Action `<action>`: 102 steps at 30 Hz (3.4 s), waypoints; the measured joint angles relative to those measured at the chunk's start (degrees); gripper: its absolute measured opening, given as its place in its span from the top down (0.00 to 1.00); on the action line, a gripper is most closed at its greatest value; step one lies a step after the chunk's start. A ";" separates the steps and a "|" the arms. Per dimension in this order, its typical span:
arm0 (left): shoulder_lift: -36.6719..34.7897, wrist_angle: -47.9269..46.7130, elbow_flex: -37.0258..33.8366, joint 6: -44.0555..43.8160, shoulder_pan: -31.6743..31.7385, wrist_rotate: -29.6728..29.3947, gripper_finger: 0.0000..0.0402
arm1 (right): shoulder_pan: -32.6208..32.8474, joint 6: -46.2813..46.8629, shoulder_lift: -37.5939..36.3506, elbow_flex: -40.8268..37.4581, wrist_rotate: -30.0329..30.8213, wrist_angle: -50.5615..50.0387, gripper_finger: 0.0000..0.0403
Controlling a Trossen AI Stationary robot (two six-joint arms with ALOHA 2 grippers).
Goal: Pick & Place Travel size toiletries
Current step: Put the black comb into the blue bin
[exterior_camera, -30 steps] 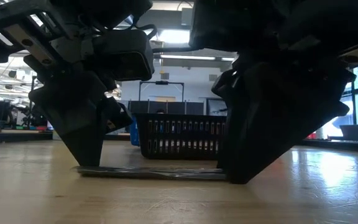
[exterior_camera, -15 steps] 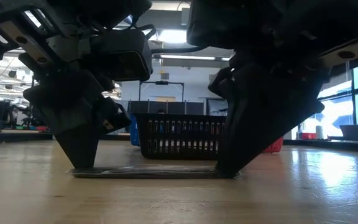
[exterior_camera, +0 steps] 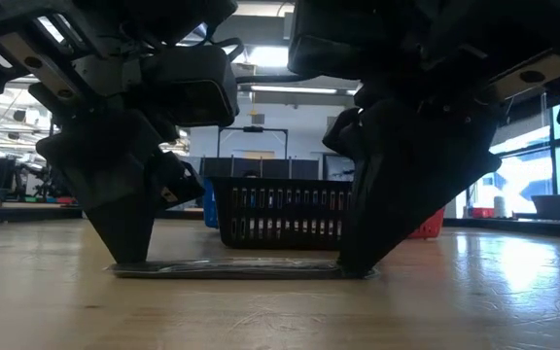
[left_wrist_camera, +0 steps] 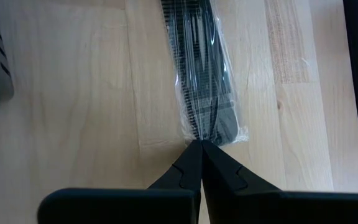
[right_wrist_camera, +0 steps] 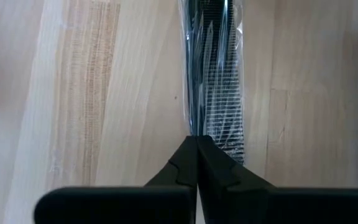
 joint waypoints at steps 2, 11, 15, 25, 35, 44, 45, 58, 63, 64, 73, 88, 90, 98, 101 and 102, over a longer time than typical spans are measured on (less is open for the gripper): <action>0.00 0.17 -0.04 -0.18 0.00 -0.04 1.00 | 0.00 0.03 0.00 0.00 -0.26 0.00 1.00; -0.03 1.86 -0.07 -0.21 -0.01 -0.05 0.99 | 0.00 -0.05 -1.19 -0.23 -1.32 -0.07 1.00; 0.02 2.68 -0.07 -0.59 -0.09 -0.40 0.97 | 0.00 -0.31 -1.46 -0.28 -1.61 -0.44 1.00; 0.02 1.99 0.07 -0.24 -0.02 3.48 0.69 | 0.04 -0.48 -1.49 -0.28 -1.67 -0.50 1.00; -2.60 -3.29 -0.03 -1.19 -0.08 6.17 0.52 | 0.09 -0.44 -1.49 -0.28 -1.48 -0.50 1.00; -7.06 -11.67 -0.31 -1.78 -2.26 -4.91 0.53 | 0.11 -0.42 -1.90 -0.31 -1.37 -0.72 1.00; -7.20 -12.27 -0.31 -2.00 -2.40 -5.86 0.52 | 0.11 -0.42 -2.10 -0.28 -1.27 -0.83 1.00; -7.62 -16.39 -0.04 -4.04 -2.75 -7.64 0.53 | 0.11 -0.26 -4.63 -0.37 -1.02 -2.80 1.00; -7.63 -16.65 -0.02 -4.42 -3.15 -8.12 0.53 | 0.11 -0.22 -4.85 -0.35 -1.04 -2.68 1.00; -7.63 -16.60 -0.02 -4.48 -3.23 -8.41 0.53 | 0.11 -0.22 -4.85 -0.35 -1.04 -2.63 1.00; -7.63 -13.14 -0.09 -4.55 -3.89 -9.49 0.53 | 0.04 -0.39 -4.88 -0.30 -0.82 -2.47 1.00; -5.35 -7.25 0.13 -4.32 -5.67 -9.43 0.50 | -0.35 -0.26 -4.96 -0.20 -0.86 -2.21 1.00; -5.35 -7.09 0.13 -4.74 -5.99 -9.45 0.46 | -0.35 -0.26 -4.96 -0.17 -0.86 -2.21 1.00; -5.03 -3.32 0.01 -4.85 -7.36 -12.65 0.36 | -0.39 -0.20 -4.96 -0.13 -0.91 -1.99 1.00; -5.03 -4.35 0.17 -5.35 -9.57 -18.35 0.37 | -0.39 0.07 -4.98 -0.13 -1.21 -2.01 1.00; -5.03 -4.97 0.17 -5.94 -10.43 -20.59 0.38 | -0.39 0.20 -4.98 -0.13 -1.37 -2.00 1.00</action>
